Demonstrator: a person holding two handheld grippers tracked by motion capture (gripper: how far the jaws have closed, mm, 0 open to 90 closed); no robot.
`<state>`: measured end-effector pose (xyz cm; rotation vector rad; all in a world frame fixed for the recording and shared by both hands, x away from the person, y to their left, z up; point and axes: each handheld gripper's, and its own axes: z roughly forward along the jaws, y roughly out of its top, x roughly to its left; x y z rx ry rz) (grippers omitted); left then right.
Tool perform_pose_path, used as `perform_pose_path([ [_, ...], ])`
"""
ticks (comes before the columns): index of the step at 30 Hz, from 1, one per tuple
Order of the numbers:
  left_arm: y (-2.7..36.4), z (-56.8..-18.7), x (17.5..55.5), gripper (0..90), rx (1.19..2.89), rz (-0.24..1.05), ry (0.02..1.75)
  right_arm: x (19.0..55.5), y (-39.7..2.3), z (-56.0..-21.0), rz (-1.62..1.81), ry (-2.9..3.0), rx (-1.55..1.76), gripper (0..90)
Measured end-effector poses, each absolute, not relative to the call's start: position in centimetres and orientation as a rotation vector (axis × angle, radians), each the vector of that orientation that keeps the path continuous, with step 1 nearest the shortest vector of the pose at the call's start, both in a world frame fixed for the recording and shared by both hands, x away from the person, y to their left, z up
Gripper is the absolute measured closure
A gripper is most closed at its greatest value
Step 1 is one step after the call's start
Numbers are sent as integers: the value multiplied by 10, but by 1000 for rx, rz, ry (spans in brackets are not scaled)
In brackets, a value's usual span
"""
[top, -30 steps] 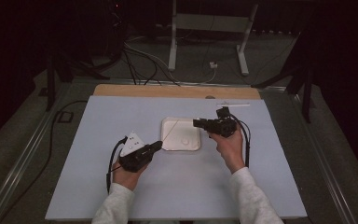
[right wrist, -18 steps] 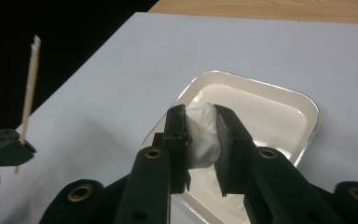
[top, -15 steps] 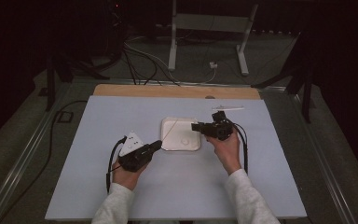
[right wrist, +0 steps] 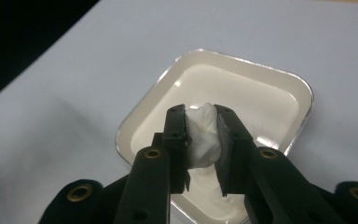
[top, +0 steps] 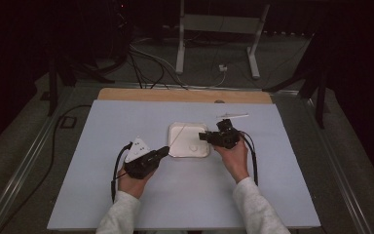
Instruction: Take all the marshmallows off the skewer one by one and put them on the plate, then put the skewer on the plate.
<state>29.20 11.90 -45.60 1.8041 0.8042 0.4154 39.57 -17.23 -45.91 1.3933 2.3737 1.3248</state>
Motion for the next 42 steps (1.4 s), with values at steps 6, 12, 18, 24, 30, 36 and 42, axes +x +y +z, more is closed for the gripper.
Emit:
perform_pose_path([
  [6, 119, -456, 292, 900, 1801, 416, 808, 396, -167, -466, 1260, 2394, 1375, 765],
  [12, 118, -456, 292, 900, 1803, 417, 808, 397, -161, -472, 1212, 2415, 1368, 764],
  [18, 118, -457, 293, 900, 1799, 415, 818, 401, -157, -485, 1137, 2444, 1388, 759],
  [24, 111, -459, 297, 900, 1793, 412, 861, 401, -156, -487, 1092, 2423, 1386, 344],
  [30, 89, -470, 321, 900, 1786, 410, 976, 383, -178, -466, 1206, 2236, 1407, 260],
  [36, 62, -490, 359, 900, 1830, 415, 1130, 361, -203, -455, 1253, 2178, 1383, 259],
  [42, 50, -511, 379, 900, 1822, 425, 1304, 344, -219, -452, 1280, 2163, 1364, 254],
])
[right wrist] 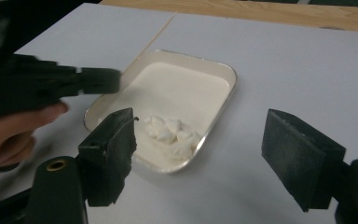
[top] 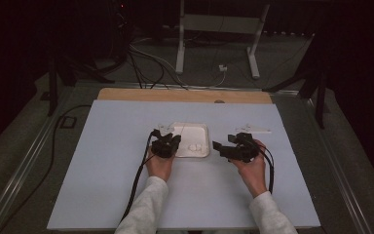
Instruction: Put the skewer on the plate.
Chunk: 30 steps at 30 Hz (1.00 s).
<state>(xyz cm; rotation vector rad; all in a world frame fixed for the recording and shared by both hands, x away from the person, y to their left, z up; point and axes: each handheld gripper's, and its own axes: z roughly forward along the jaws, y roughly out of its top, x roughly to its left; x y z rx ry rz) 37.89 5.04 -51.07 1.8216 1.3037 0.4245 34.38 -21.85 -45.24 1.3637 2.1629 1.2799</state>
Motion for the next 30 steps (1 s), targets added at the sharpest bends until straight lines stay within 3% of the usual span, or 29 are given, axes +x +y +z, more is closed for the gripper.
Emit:
perform_pose_path([
  [7, 45, -525, 387, 864, 1867, 443, 1374, 336, -231, -453, 1286, 2134, 1374, 249],
  [14, 62, -503, 370, 484, 1780, 366, 1284, 328, -242, -450, 1299, 2132, 1363, 177],
  [15, 68, -496, 364, 387, 1760, 363, 1261, 326, -245, -451, 1288, 2135, 1354, 164],
  [19, 103, -468, 333, 205, 1721, 424, 1130, 314, -259, -453, 1295, 2113, 1322, 155],
  [25, 161, -442, 288, 28, 1671, 556, 1054, 295, -277, -459, 1339, 2058, 1249, 135],
  [30, 198, -445, 269, 10, 1646, 623, 1052, 281, -288, -467, 1337, 2037, 1206, 58],
])
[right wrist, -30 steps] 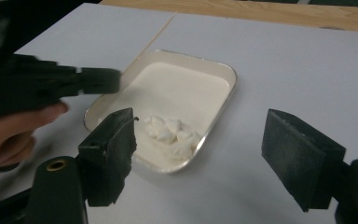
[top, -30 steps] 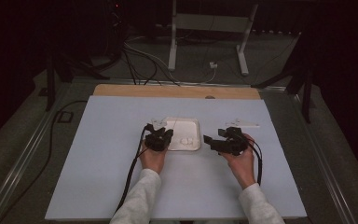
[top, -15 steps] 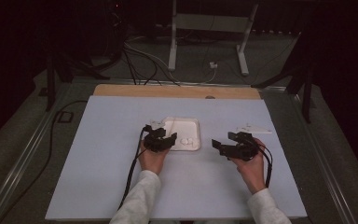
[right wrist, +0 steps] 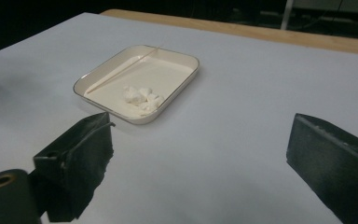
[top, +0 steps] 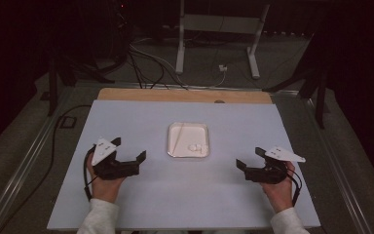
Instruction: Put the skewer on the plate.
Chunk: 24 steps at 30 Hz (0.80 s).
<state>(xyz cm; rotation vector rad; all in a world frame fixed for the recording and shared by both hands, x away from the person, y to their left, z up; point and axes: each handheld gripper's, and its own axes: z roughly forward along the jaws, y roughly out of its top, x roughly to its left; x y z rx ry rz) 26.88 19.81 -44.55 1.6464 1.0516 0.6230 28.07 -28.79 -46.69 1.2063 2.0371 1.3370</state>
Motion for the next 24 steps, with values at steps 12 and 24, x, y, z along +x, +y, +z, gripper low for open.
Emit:
perform_pose_path([
  [12, 226, -455, 255, 7, 1598, 679, 1032, 262, -308, -470, 1396, 1933, 1184, 15],
  [24, 232, -460, 252, 7, 1587, 692, 1041, 258, -314, -476, 1376, 1906, 1183, 15],
])
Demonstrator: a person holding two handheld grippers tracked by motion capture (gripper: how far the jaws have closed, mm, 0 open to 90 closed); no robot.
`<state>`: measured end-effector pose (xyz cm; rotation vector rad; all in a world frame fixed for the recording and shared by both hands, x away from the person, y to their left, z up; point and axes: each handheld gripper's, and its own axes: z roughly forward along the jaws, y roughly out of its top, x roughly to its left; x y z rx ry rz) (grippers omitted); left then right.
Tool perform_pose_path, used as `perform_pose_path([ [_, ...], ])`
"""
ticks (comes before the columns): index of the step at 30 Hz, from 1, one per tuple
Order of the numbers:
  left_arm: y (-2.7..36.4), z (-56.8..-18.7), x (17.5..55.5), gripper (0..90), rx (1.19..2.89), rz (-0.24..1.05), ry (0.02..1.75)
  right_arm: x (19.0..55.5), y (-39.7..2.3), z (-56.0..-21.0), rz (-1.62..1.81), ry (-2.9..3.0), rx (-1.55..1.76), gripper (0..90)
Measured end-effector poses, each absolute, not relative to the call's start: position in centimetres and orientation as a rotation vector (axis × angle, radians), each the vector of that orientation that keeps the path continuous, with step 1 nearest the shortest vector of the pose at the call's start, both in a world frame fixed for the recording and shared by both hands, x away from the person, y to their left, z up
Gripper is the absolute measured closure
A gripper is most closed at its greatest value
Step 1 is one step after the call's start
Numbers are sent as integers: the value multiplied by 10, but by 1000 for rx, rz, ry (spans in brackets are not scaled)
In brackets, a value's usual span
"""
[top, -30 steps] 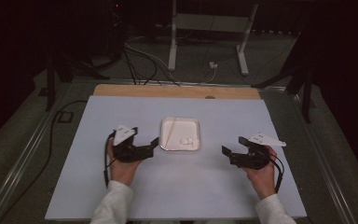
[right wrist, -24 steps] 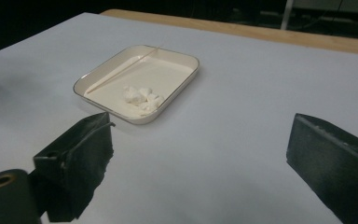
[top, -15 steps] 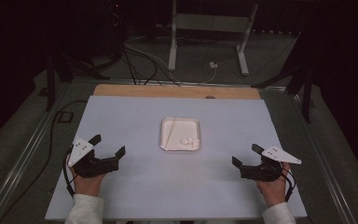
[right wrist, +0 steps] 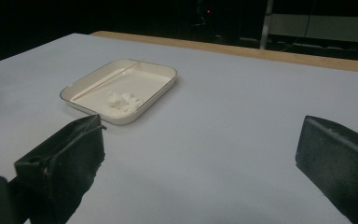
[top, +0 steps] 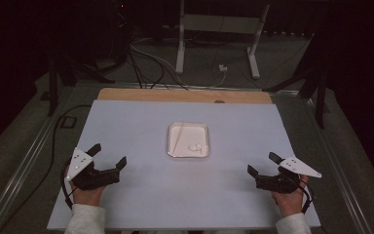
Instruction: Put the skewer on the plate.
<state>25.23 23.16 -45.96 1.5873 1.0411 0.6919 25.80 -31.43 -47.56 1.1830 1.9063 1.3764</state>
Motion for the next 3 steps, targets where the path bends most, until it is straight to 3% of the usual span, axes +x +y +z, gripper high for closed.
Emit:
perform_pose_path([
  [3, 230, -460, 253, 7, 1602, 690, 1045, 258, -314, -476, 1376, 1907, 1183, 15],
])
